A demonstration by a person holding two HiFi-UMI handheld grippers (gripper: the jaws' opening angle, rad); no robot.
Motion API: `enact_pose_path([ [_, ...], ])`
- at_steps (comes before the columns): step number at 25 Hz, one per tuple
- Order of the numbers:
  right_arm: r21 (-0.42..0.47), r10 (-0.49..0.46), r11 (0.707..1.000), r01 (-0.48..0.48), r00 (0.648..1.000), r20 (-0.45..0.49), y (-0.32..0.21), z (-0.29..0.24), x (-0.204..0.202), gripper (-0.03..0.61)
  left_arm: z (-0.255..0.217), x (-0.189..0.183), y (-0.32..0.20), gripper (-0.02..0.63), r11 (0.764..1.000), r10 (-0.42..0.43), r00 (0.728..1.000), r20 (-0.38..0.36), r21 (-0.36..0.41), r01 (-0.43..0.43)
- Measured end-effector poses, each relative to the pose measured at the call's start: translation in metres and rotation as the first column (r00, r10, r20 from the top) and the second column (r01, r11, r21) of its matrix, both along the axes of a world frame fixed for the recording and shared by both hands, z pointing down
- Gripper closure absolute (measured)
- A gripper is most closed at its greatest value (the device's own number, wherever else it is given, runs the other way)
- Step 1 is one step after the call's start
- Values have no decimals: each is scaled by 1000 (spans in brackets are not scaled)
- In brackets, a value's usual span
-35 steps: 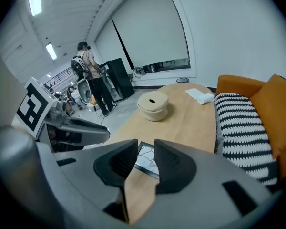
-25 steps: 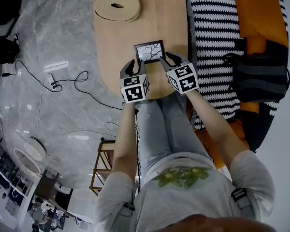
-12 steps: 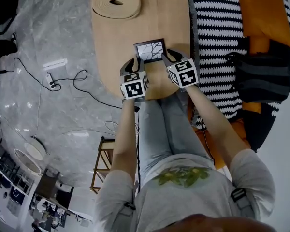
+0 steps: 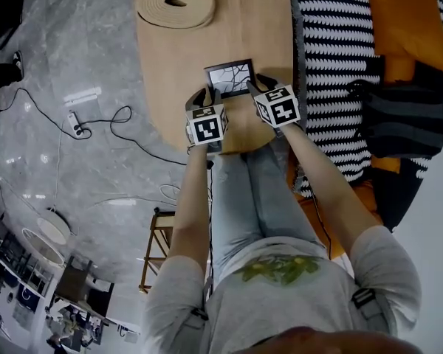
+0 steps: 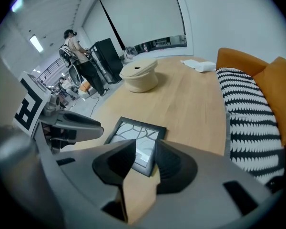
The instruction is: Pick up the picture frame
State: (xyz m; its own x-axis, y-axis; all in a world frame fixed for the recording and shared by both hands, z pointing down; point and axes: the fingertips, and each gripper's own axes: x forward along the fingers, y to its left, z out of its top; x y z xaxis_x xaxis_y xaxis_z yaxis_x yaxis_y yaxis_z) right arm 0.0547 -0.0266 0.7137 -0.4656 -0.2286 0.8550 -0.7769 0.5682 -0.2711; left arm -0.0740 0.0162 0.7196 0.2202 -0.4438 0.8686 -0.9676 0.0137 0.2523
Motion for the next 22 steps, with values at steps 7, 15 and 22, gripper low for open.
enact_pose_path([
  [7,-39,-10,999,8,999,-40,3,24,6,451,20,0,-1,477,999,6,1000,0,-33,-6],
  [15,-80,-16,997,10,998,-65,7,42,8,451,34,-1,0,483,998,-15,1000,-9,-66,14],
  [22,-104,-30,994,21,996,-84,12,52,10,453,43,2,-1,491,997,-10,1000,-7,-82,9],
])
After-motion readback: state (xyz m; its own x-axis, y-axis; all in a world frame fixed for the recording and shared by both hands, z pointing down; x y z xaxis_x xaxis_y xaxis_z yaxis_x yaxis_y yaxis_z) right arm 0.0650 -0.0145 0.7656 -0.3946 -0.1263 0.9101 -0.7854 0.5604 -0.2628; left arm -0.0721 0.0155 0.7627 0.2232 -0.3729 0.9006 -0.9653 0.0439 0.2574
